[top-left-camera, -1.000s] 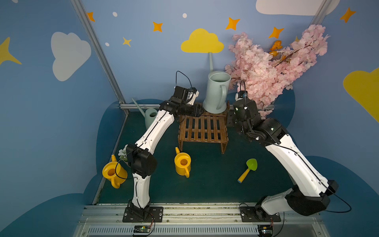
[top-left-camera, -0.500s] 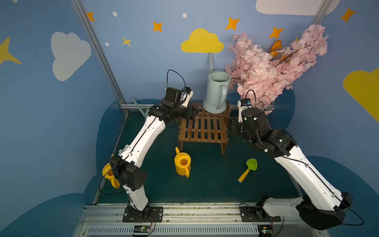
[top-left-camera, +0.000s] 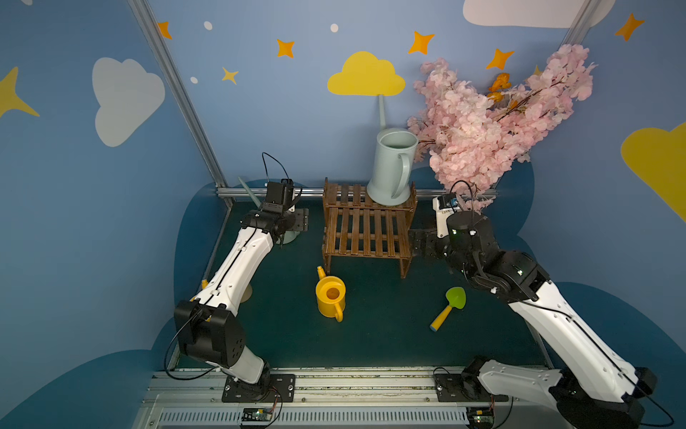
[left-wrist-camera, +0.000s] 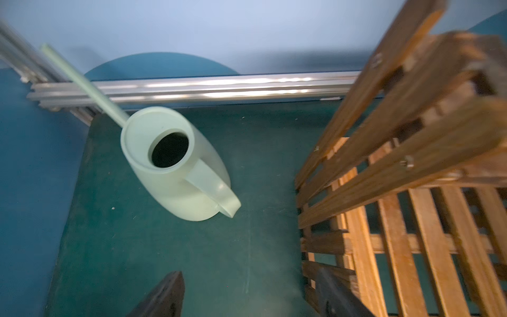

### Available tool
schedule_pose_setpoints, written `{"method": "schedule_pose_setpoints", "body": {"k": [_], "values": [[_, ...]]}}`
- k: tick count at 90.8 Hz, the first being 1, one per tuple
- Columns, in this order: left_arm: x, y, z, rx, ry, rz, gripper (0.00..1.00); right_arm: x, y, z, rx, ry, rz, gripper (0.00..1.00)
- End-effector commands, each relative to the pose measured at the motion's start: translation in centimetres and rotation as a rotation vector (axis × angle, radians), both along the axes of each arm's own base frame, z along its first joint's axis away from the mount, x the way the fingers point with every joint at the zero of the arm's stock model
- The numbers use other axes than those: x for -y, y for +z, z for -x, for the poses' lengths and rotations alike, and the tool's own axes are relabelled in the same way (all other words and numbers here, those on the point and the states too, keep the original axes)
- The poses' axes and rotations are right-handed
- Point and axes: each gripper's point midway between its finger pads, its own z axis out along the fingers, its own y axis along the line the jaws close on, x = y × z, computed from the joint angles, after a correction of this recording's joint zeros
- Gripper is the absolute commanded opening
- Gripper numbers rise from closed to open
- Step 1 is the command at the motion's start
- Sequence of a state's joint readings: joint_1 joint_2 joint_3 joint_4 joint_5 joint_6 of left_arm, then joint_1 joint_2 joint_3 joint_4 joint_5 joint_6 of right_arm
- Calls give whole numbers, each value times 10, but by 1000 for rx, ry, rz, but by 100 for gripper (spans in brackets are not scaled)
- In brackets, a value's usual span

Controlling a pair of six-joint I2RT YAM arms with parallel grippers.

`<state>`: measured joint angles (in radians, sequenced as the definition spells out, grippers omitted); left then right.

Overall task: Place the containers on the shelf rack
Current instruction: 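Pick up a container from the corner of the board.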

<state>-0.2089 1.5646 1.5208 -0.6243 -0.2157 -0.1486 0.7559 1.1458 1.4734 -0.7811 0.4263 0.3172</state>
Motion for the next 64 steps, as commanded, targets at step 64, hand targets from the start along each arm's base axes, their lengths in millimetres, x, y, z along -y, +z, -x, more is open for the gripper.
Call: {"method": "schedule_pose_setpoints", "body": {"k": [64], "values": [[-21, -64, -56, -63, 335, -38, 97, 6, -12, 2, -10, -26, -8, 96]]}}
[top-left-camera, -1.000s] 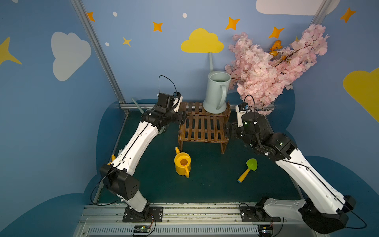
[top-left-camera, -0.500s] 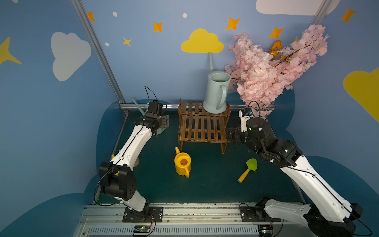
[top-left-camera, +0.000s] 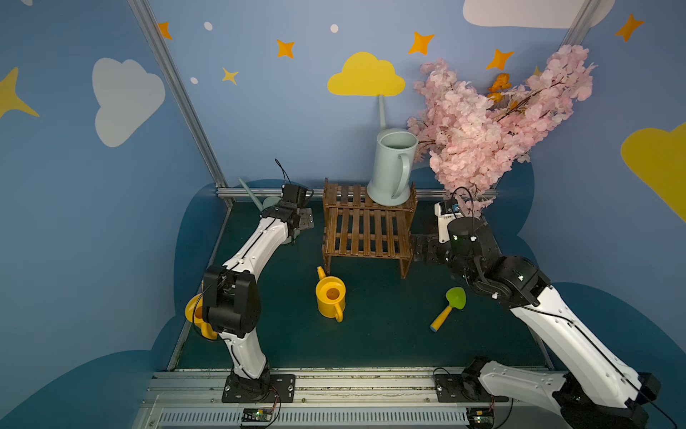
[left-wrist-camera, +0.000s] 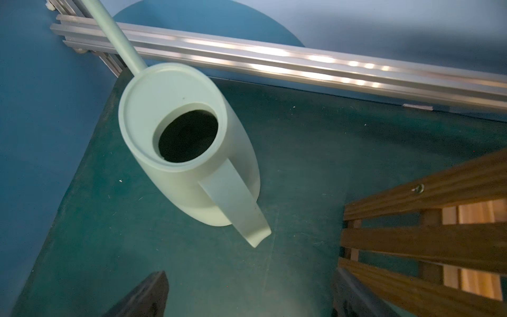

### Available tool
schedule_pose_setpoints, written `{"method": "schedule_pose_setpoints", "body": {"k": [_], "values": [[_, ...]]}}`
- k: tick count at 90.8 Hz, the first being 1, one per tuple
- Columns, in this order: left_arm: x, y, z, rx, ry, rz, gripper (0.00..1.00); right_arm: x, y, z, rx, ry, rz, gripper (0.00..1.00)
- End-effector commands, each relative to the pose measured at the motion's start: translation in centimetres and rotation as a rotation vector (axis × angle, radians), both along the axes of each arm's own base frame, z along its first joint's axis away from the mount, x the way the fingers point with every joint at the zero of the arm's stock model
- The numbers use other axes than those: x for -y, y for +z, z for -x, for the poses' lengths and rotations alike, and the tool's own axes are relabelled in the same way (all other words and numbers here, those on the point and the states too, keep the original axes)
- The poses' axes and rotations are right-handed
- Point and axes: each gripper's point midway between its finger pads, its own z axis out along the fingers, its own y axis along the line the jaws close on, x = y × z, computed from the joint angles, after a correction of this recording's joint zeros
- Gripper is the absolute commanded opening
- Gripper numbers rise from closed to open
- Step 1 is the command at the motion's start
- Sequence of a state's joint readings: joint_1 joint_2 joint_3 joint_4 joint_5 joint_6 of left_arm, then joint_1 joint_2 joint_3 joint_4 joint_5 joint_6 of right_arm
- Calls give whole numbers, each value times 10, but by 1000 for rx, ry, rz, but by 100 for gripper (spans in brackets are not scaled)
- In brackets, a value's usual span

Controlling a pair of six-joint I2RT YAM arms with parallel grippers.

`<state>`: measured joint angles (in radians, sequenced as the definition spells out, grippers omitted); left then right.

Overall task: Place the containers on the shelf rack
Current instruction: 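Pick up a container from the corner of the board.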

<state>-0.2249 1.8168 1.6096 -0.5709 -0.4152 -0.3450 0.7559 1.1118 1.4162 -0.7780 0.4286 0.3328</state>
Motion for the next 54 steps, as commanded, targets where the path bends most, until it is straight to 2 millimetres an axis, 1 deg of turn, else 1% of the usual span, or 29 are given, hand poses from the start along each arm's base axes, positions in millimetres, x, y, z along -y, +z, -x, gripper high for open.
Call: {"method": "schedule_pose_setpoints", "body": {"k": [1, 15, 29, 35, 54], "values": [[-7, -5, -5, -11, 83, -17, 97, 1, 1, -3, 8, -16, -10, 96], [-15, -27, -11, -46, 154, -50, 97, -2, -6, -6, -4, -17, 0, 96], [-28, -40, -18, -40, 252, -42, 96, -4, -8, -9, -7, -17, 6, 96], [-31, -47, -24, -35, 264, -24, 96, -5, -10, -10, -11, -15, 13, 96], [-32, -53, -45, 5, 247, -41, 94, -6, -15, -11, -24, -14, 10, 96]]}}
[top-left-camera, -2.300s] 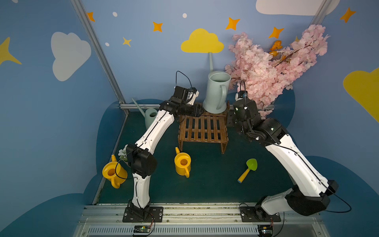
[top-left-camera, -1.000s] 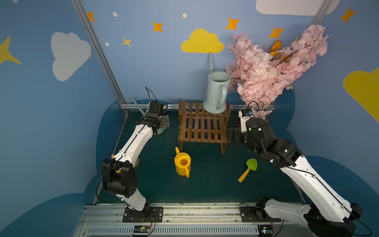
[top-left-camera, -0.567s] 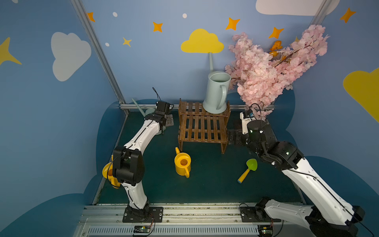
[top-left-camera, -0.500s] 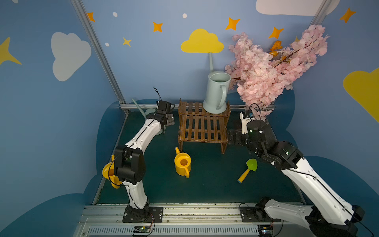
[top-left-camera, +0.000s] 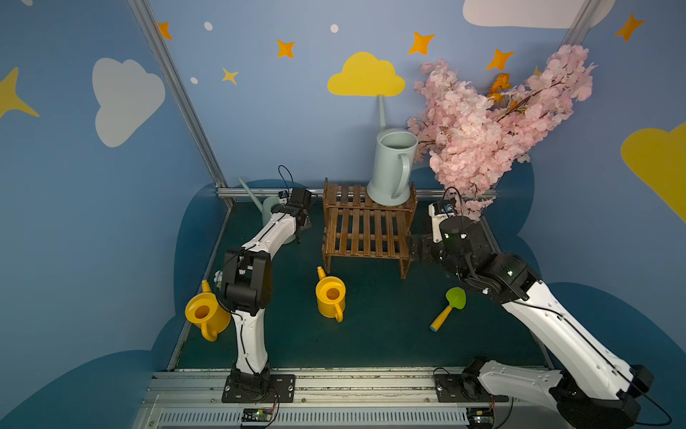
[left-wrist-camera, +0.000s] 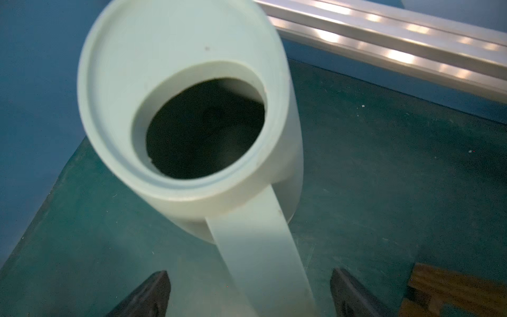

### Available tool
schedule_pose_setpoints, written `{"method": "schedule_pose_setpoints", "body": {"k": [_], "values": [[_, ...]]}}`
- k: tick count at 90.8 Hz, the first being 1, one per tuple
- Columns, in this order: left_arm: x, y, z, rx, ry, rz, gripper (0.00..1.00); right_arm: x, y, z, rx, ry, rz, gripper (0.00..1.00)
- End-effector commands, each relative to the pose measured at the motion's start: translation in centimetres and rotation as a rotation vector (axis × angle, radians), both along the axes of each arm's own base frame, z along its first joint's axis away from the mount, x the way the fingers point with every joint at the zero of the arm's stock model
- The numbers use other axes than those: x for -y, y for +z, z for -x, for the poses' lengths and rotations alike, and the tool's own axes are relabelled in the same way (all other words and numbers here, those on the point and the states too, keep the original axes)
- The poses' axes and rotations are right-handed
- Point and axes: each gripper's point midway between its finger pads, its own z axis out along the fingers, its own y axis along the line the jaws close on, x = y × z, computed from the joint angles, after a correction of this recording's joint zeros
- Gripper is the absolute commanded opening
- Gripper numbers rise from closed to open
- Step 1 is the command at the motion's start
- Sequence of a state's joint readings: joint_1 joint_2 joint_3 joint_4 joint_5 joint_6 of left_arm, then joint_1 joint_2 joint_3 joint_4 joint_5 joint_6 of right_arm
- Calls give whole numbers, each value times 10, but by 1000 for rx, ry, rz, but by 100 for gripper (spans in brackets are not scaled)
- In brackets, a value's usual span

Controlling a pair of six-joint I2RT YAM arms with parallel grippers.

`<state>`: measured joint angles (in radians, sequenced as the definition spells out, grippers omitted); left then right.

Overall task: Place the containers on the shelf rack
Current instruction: 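Pick up a container from the corner of the board.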

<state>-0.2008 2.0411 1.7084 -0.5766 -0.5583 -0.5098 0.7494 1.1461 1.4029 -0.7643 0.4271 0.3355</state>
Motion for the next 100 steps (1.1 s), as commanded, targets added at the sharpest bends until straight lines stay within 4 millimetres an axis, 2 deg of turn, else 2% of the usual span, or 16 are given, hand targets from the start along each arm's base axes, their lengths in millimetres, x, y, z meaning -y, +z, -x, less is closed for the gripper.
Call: {"method": "schedule_pose_setpoints", "body": {"k": [1, 13, 25, 44, 64, 100], "values": [[-3, 9, -16, 63, 14, -13, 94, -1, -2, -3, 2, -7, -11, 96], [-7, 3, -19, 65, 10, -33, 91, 0, -4, -2, -2, -12, -16, 96], [-12, 6, -17, 102, -16, -57, 83, 4, -4, -1, 13, -27, -24, 96], [-24, 8, -6, 144, -76, -82, 69, 7, -8, 0, 20, -37, -32, 96], [-41, -1, 10, 140, -89, -81, 64, 4, -8, -3, 25, -46, -56, 96], [-31, -14, 1, 224, -270, -87, 50, -14, -3, -13, 8, -19, -77, 96]]}}
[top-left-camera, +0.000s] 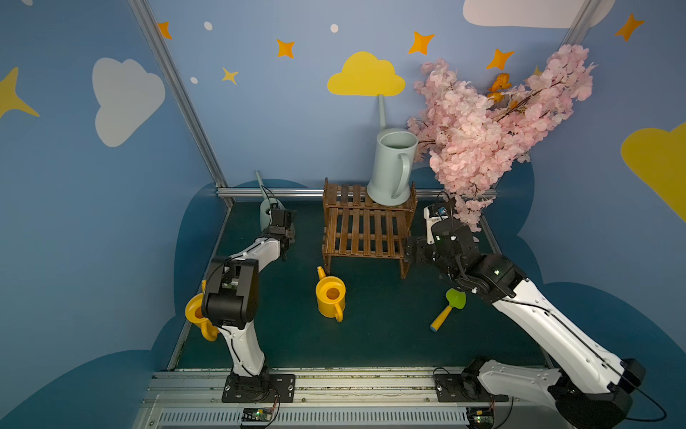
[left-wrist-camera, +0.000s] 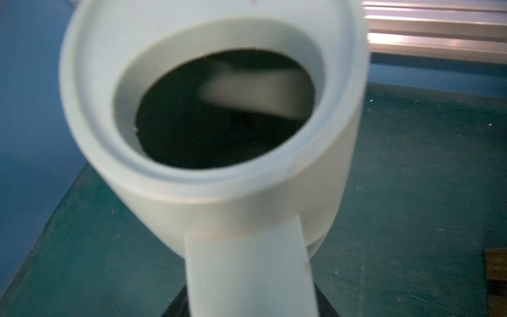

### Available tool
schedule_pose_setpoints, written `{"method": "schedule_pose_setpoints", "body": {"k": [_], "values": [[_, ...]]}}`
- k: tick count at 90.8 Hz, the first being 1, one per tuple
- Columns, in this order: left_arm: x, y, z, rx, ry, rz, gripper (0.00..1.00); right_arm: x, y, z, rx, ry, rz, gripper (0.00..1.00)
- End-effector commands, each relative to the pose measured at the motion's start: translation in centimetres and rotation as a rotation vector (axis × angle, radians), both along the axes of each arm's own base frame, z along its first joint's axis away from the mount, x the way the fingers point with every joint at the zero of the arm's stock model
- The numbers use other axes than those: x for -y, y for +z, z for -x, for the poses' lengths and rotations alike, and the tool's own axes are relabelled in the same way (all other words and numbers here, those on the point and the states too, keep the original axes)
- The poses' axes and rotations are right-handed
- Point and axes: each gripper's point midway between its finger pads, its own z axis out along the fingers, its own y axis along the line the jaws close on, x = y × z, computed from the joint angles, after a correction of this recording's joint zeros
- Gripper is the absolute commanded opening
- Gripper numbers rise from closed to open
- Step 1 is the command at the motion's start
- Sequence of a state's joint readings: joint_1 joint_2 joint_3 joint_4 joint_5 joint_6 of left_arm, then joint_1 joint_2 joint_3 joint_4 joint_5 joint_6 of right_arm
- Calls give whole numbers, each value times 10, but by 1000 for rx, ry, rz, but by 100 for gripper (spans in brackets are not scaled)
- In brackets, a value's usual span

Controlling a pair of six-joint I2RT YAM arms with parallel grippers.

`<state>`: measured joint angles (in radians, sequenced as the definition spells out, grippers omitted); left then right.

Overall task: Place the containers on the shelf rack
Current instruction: 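Pick up a container from the corner of the board.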

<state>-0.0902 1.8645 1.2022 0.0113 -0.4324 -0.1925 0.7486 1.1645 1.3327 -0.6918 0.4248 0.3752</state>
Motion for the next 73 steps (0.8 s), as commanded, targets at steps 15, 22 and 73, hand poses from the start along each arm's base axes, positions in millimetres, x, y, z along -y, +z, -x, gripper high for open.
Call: {"method": "schedule_pose_setpoints", "body": {"k": [15, 22, 73], "values": [[7, 14, -16, 95, -103, -32, 40, -7, 20, -3, 30, -1, -62, 96], [7, 15, -17, 102, -112, -36, 35, -7, 21, -3, 34, -3, -63, 96], [4, 39, -7, 133, -137, -30, 10, 1, 23, 5, 35, -14, -72, 96]]}}
